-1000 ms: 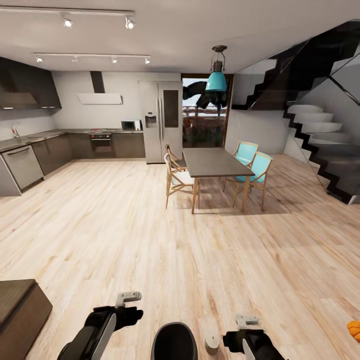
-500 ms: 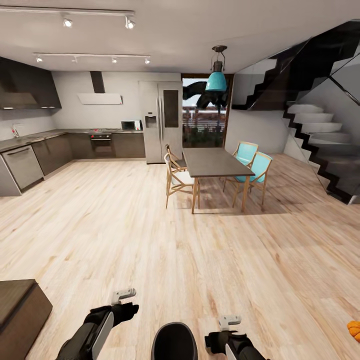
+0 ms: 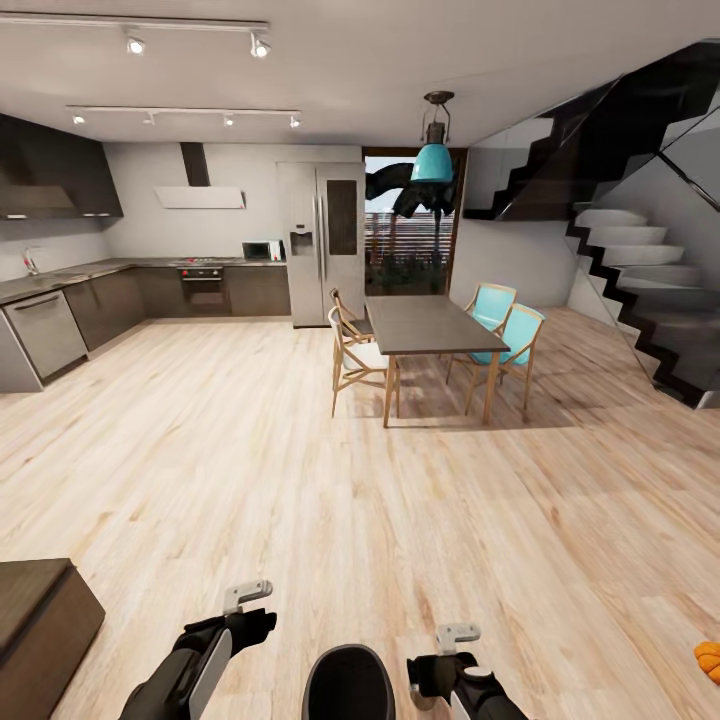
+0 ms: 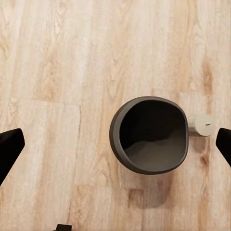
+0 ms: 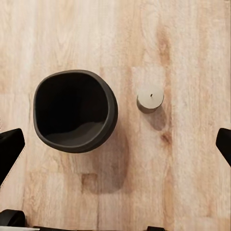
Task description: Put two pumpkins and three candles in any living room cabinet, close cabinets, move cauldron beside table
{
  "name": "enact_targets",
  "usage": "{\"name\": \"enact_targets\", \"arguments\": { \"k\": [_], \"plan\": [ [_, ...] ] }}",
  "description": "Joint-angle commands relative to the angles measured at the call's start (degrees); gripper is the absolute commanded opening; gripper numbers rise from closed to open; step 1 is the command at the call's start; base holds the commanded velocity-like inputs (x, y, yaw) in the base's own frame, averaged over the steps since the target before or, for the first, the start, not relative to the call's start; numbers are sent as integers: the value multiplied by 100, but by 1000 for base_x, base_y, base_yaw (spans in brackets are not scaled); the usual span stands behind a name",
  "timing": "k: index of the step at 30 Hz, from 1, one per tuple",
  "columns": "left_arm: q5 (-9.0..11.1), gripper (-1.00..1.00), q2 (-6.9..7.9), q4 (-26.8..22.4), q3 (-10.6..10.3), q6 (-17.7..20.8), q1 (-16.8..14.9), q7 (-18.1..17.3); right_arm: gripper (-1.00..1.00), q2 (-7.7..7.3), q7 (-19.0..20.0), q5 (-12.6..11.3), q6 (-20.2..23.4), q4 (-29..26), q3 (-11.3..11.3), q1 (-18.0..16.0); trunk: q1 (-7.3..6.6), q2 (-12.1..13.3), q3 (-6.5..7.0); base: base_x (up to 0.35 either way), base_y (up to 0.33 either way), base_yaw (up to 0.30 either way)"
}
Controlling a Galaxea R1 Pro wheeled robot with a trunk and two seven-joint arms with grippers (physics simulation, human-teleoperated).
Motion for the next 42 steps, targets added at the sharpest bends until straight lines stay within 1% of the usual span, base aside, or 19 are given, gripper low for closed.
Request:
{"name": "enact_targets", "arguments": {
  "k": [1,5,18,23,24,25,39,42],
  "plan": [
    [81,100,-5,-11,13,29,-3,32,100,-3,-11,7,-5,-11,22,-2,24,-49,-28,0,0,0],
    [136,100,-5,-10,10,16,-3,33,100,-3,-2,8,-76,-10,22,-2,112,-210,-100,0,0,0],
    [153,100,-5,-10,6,-8,-3,33,100,-3,6,23,-165,-9,31,-2,398,-731,-334,0,0,0],
    [149,100,-4,51,1,-31,-3,26,100,-3,8,19,-416,-9,31,-2,507,-932,-423,0,0,0],
    [144,100,-5,103,-1,-121,-3,24,100,-3,5,19,-480,-9,32,-2,529,-972,-441,0,0,0],
    [143,100,-5,106,-4,-131,-3,24,100,-3,6,21,-494,-9,31,-2,551,-1012,-459,0,0,0],
    [142,100,-5,113,0,-155,-3,1,100,-8,7,25,-542,-9,31,-2,859,-1573,-711,0,0,0],
    [146,100,-5,121,0,-246,-3,3,100,-7,8,24,-543,-9,31,-2,925,-1694,-765,0,0,0]
  ]
}}
